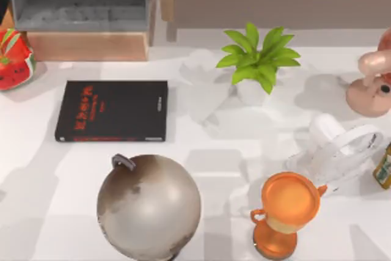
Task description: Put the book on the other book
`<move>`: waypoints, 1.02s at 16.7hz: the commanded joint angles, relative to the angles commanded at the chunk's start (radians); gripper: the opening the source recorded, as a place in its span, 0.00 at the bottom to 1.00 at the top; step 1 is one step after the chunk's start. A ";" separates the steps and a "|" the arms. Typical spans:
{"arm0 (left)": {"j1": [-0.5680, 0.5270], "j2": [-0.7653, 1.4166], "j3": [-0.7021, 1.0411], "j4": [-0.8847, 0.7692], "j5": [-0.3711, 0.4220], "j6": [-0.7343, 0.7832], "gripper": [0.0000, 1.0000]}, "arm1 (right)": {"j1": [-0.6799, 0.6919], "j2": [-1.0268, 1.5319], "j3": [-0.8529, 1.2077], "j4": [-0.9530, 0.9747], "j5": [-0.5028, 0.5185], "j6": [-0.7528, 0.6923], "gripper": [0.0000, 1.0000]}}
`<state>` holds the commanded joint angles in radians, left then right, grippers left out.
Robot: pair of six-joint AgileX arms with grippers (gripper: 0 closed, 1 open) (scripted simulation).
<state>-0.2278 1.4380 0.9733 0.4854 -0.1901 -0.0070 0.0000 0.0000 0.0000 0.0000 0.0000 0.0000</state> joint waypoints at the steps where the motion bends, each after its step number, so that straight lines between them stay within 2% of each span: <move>1: -0.013 0.093 0.058 0.028 -0.012 0.000 1.00 | 0.000 0.000 0.000 0.000 0.000 0.000 1.00; 4: -0.044 0.321 0.201 0.097 -0.043 0.000 1.00 | 0.000 0.000 0.000 0.000 0.000 0.000 1.00; 7: -0.064 0.455 0.291 0.141 -0.063 0.000 1.00 | 0.000 0.000 0.000 0.000 0.000 0.000 1.00; 17: -0.069 0.483 0.328 0.134 -0.068 0.000 1.00 | 0.000 0.000 0.000 0.000 0.000 0.000 1.00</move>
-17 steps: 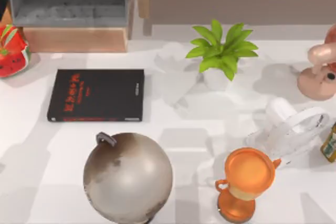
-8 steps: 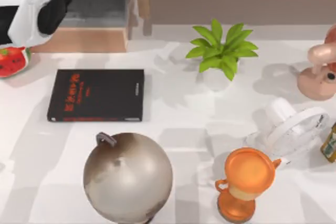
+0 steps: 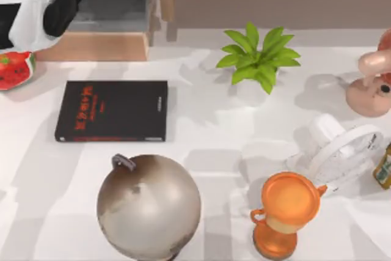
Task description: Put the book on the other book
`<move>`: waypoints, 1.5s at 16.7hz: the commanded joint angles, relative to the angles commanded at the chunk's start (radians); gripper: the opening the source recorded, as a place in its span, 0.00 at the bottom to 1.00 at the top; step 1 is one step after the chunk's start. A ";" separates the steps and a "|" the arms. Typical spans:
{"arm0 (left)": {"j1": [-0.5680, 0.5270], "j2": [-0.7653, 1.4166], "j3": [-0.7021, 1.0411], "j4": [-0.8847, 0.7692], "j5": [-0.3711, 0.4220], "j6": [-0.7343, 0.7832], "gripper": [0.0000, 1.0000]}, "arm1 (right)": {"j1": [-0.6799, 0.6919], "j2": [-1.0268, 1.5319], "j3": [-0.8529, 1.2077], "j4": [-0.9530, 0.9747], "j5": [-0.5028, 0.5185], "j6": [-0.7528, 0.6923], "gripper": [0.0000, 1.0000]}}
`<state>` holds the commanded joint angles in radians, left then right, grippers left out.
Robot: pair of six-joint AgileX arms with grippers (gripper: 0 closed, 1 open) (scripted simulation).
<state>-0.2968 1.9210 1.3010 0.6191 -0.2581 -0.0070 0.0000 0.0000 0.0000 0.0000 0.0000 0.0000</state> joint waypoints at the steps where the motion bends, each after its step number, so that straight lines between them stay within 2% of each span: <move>1: 0.000 -0.009 0.003 -0.012 0.000 0.000 1.00 | 0.000 0.000 0.000 0.000 0.000 0.000 1.00; 5: 0.010 -0.014 0.026 -0.040 0.009 0.001 1.00 | 0.000 0.000 0.000 0.000 0.000 0.000 1.00; 11: 0.016 0.111 0.136 -0.025 0.018 0.000 1.00 | 0.000 0.000 0.000 0.000 0.000 0.000 1.00; 15: 0.016 0.113 0.137 -0.025 0.017 0.000 1.00 | 0.000 0.000 0.000 0.000 0.000 0.000 1.00; 25: 0.016 0.113 0.137 -0.025 0.017 0.000 0.25 | 0.000 0.000 0.000 0.000 0.000 0.000 1.00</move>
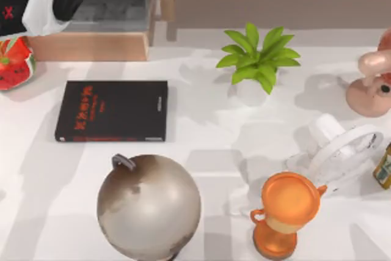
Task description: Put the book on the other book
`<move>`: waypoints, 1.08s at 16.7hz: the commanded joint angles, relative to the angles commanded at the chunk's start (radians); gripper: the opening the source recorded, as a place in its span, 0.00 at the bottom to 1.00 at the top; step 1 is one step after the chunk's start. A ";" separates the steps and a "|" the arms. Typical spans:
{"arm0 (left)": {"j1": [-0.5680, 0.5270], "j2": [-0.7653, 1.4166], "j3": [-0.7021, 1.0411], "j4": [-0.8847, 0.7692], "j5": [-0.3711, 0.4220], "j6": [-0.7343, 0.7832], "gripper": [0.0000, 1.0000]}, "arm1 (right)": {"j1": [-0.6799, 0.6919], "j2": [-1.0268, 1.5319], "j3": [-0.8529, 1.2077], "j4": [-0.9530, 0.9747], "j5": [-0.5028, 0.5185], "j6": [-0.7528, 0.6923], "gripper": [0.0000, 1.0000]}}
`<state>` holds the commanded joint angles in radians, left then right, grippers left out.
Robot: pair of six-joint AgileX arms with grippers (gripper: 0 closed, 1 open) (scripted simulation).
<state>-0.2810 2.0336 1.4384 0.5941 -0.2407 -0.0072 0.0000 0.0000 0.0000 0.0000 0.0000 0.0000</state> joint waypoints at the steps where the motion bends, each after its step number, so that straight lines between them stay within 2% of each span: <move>1: 0.000 0.000 0.000 0.000 0.000 0.000 0.17 | 0.000 0.000 0.000 0.000 0.000 0.000 1.00; 3: 0.000 0.000 0.000 0.000 0.000 0.000 0.02 | 0.000 0.000 0.000 0.000 0.000 0.000 1.00; 4: 0.000 0.000 0.000 0.000 0.000 0.000 0.00 | 0.000 0.000 0.000 0.000 0.000 0.000 1.00; 13: 0.001 -0.003 -0.002 0.000 -0.001 0.004 0.00 | 0.000 0.000 0.000 0.000 0.000 0.000 1.00; 18: 0.048 -0.096 -0.057 0.006 -0.034 0.091 0.00 | 0.000 0.000 0.000 0.000 0.000 0.000 1.00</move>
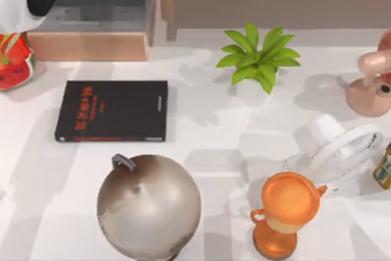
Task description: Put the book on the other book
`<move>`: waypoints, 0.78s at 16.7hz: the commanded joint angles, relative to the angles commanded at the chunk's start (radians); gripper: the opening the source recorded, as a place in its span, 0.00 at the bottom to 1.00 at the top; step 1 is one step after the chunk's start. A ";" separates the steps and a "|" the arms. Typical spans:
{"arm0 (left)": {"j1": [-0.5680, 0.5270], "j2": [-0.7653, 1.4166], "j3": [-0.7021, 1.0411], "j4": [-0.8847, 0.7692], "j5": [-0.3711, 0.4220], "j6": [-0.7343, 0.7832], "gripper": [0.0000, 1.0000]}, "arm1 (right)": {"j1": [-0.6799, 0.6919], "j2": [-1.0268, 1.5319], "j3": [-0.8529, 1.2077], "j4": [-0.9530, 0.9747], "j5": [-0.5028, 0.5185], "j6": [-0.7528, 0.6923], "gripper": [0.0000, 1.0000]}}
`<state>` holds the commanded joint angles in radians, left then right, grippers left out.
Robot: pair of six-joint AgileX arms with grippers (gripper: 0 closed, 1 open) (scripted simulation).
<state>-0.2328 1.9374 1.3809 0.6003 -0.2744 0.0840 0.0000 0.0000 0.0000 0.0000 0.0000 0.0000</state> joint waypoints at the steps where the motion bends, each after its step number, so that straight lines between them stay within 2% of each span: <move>1: 0.004 -0.010 -0.004 0.003 -0.013 0.003 0.00 | 0.000 0.000 0.000 0.000 0.000 0.000 1.00; 3: -0.004 -0.020 0.000 0.008 -0.020 -0.005 0.00 | 0.000 0.000 0.000 0.000 0.000 0.000 1.00; 8: -0.050 0.028 0.016 -0.023 0.020 -0.065 0.00 | 0.000 0.000 0.000 0.000 0.000 0.000 1.00; 13: -0.049 0.045 0.025 -0.025 0.026 -0.087 0.00 | 0.000 0.000 0.000 0.000 0.000 0.000 1.00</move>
<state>-0.2822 1.9824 1.4056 0.5757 -0.2483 -0.0029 0.0000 0.0000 0.0000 0.0000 0.0000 0.0000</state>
